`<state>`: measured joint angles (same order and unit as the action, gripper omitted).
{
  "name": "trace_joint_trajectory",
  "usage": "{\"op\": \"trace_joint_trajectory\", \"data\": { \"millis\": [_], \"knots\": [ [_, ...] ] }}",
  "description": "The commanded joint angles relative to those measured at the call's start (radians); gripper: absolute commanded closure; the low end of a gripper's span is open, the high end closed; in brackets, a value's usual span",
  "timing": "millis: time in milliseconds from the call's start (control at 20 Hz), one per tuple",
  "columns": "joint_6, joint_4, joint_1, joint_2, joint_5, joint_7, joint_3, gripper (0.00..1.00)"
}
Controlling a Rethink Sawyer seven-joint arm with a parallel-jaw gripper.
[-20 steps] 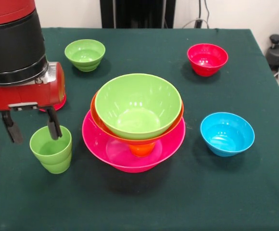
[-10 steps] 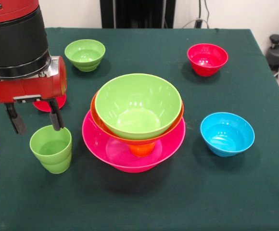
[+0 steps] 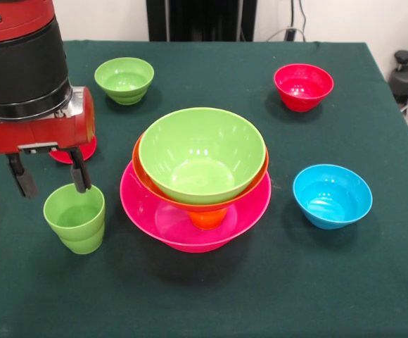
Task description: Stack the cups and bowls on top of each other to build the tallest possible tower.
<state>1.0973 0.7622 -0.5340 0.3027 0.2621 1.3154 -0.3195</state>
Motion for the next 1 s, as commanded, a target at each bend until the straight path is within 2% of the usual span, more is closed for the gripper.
{"op": "trace_joint_trajectory", "data": {
  "millis": [50,1000],
  "knots": [
    [-0.016,0.049,0.005,-0.045,0.092,-0.227,-0.027,0.0],
    [-0.031,0.055,0.03,-0.041,0.111,-0.181,-0.013,0.0]
  ]
}}
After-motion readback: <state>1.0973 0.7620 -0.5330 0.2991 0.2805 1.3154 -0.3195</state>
